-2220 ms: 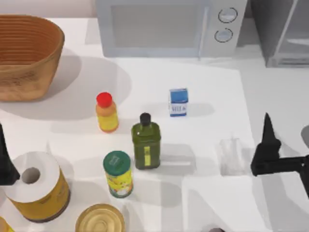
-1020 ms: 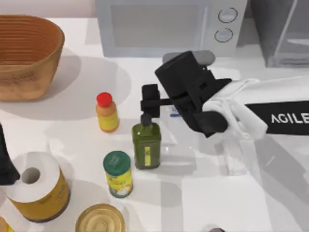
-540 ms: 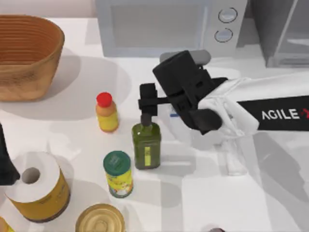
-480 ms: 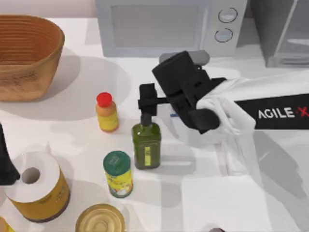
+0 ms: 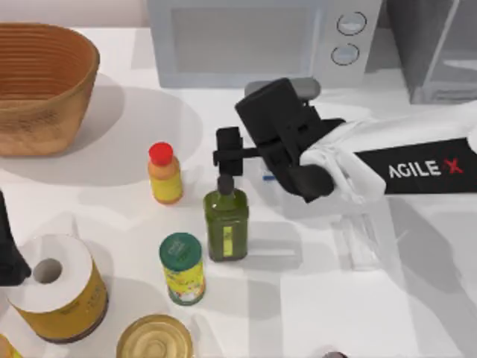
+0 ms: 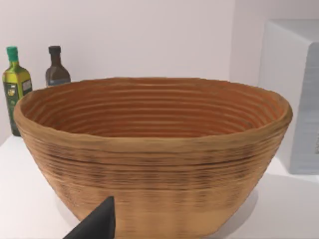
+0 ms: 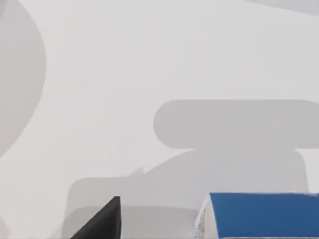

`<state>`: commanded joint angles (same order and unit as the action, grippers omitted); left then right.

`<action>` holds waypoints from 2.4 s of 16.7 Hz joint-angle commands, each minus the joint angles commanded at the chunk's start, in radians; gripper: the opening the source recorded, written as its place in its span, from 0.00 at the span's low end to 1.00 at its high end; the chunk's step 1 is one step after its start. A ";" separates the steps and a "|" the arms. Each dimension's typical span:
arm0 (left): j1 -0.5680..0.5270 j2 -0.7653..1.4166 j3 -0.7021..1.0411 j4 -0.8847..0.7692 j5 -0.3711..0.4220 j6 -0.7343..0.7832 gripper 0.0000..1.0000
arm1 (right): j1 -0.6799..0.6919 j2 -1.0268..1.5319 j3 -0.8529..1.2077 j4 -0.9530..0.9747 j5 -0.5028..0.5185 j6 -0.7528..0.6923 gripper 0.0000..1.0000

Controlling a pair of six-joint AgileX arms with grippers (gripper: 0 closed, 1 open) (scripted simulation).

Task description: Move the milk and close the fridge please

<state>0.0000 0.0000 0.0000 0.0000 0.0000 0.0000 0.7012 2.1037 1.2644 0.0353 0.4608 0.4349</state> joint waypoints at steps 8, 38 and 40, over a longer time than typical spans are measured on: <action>0.000 0.000 0.000 0.000 0.000 0.000 1.00 | 0.000 0.000 0.000 0.000 0.000 0.000 0.25; 0.000 0.000 0.000 0.000 0.000 0.000 1.00 | -0.185 -0.163 -0.155 0.087 -0.071 -0.107 0.00; 0.000 0.000 0.000 0.000 0.000 0.000 1.00 | -0.253 -0.222 -0.249 0.221 -0.120 -0.158 0.00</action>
<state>0.0000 0.0000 0.0000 0.0000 0.0000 0.0000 0.4484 1.8819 1.0154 0.2561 0.3409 0.2773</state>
